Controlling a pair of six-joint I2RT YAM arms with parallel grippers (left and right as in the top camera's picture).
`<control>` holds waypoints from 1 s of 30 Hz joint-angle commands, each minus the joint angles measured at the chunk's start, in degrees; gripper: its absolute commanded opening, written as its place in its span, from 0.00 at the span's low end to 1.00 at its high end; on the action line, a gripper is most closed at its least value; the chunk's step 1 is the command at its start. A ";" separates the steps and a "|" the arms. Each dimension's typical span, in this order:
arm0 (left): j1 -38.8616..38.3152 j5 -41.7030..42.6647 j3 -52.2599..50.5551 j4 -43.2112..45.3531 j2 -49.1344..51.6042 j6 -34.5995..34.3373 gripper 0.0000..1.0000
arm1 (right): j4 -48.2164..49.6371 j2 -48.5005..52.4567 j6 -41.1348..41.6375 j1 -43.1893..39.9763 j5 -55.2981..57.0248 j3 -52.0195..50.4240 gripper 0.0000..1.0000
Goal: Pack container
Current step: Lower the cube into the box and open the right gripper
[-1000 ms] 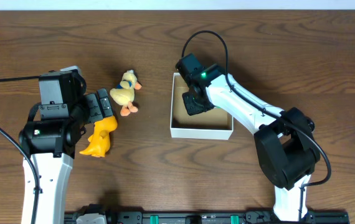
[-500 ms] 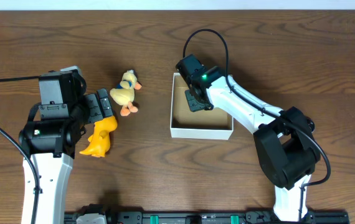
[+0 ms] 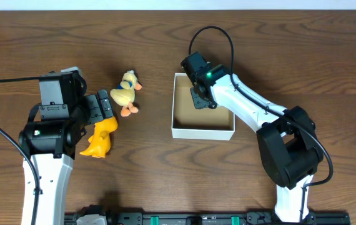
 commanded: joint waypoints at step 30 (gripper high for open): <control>-0.13 -0.68 1.18 -0.57 0.02 0.52 0.98 | 7.08 0.35 -0.20 -0.87 6.03 0.09 0.24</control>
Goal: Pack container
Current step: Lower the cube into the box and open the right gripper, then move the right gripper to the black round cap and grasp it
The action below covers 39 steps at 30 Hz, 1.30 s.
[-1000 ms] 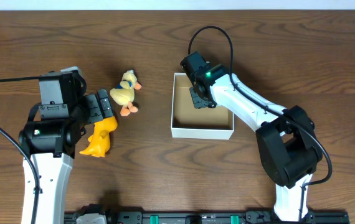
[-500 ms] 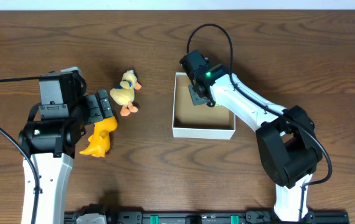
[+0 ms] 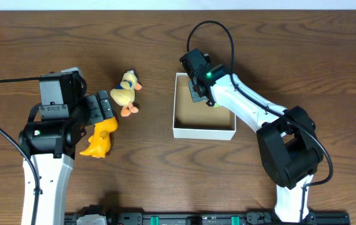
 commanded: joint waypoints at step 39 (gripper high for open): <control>-0.13 -0.68 1.18 -0.11 0.02 0.50 0.98 | -27.63 -28.81 10.95 -30.36 -8.70 3.78 0.84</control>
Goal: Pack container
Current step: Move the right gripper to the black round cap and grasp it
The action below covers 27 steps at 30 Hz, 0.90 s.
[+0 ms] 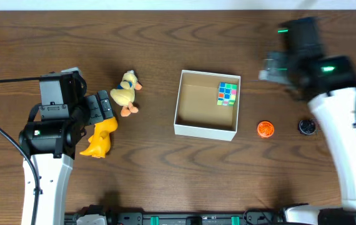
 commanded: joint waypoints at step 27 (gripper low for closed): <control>-0.13 -0.70 1.18 -0.09 0.02 0.50 0.98 | 10.03 21.53 -4.46 -26.03 -10.49 -21.24 0.99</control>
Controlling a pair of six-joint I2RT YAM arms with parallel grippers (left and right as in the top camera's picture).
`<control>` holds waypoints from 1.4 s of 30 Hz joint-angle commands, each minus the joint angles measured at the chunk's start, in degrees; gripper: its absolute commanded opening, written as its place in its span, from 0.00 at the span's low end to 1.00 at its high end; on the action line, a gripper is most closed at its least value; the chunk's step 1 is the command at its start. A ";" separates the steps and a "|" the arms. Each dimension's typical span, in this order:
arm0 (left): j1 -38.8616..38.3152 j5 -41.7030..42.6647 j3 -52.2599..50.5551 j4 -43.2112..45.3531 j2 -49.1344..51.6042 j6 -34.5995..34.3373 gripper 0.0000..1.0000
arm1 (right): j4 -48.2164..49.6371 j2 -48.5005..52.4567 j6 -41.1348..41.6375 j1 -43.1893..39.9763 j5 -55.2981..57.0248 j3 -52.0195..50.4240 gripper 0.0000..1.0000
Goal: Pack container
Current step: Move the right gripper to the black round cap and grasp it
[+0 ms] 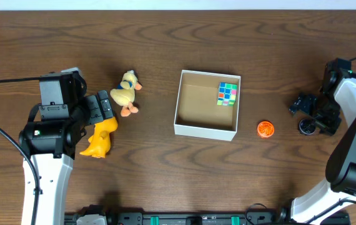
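The white box (pixel 205 130) with a brown inside stands mid-table. A multicoloured puzzle cube (pixel 228 94) lies in its back right corner. Left of the box lie a yellow duck plush (pixel 125 92) and a yellow-orange toy (pixel 99 139). My left gripper (pixel 105 106) hovers between those two, looks open, and holds nothing. Right of the box sit a small orange object (pixel 265 129) and a black round object (pixel 306 127). My right gripper (pixel 301 103) is just behind the black object, apparently open and empty.
The right arm's white link (pixel 353 100) runs along the table's right edge. The left arm's body (pixel 53 125) covers the left side. Bare wood lies in front of the box and along the back.
My right arm has moved from the back right of the table to the far right edge, and its gripper is now beside the black round object. The left arm and the toys are unchanged.
My right gripper was first down inside the box at its back right, and it was still there a second later. After that it was away at the back right, with the cube lying in the box and the box shifted slightly right. Now it is by the black object.
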 commanded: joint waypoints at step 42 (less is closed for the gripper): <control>-0.13 -0.68 1.18 -0.07 0.02 0.48 0.98 | 11.28 1.44 -2.64 -0.59 0.83 -8.76 0.50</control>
